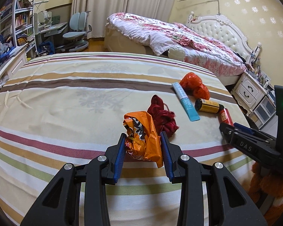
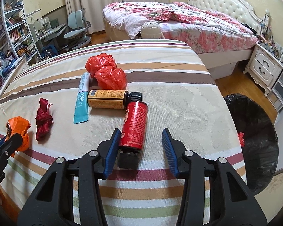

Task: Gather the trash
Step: 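Grasp the red can with the right gripper while the left holds the snack bag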

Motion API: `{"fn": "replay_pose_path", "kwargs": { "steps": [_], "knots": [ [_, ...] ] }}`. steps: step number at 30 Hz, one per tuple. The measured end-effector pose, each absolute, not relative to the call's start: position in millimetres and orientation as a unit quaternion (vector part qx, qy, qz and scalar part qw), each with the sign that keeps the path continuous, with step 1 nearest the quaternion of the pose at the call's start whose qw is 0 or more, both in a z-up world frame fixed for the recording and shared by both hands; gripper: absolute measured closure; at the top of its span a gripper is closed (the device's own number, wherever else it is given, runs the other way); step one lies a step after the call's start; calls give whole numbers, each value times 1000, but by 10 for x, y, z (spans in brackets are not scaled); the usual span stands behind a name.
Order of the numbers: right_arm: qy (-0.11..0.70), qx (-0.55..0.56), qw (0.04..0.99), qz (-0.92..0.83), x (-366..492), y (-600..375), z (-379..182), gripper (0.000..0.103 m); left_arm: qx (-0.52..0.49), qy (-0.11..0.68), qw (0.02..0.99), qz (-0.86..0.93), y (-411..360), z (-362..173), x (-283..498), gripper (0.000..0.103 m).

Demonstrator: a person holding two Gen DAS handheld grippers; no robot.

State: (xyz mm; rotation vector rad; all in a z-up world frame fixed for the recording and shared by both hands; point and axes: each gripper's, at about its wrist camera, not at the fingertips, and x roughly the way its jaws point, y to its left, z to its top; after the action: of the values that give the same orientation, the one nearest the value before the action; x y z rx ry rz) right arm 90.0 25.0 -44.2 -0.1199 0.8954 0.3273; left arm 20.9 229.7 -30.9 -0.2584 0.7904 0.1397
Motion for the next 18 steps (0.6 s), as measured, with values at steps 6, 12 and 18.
{"fn": "replay_pose_path", "kwargs": {
  "steps": [6, 12, 18],
  "knots": [
    [430, -56, 887, 159, 895, 221, -436, 80, -127, 388, 910, 73, 2343, -356, 180, 67],
    [426, -53, 889, 159, 857, 170, -420, 80, -128, 387, 910, 69, 2345, -365, 153, 67],
    [418, -47, 894, 157, 778, 60, -364, 80, -128, 387, 912, 57, 2271, -343, 127, 67]
  ]
}}
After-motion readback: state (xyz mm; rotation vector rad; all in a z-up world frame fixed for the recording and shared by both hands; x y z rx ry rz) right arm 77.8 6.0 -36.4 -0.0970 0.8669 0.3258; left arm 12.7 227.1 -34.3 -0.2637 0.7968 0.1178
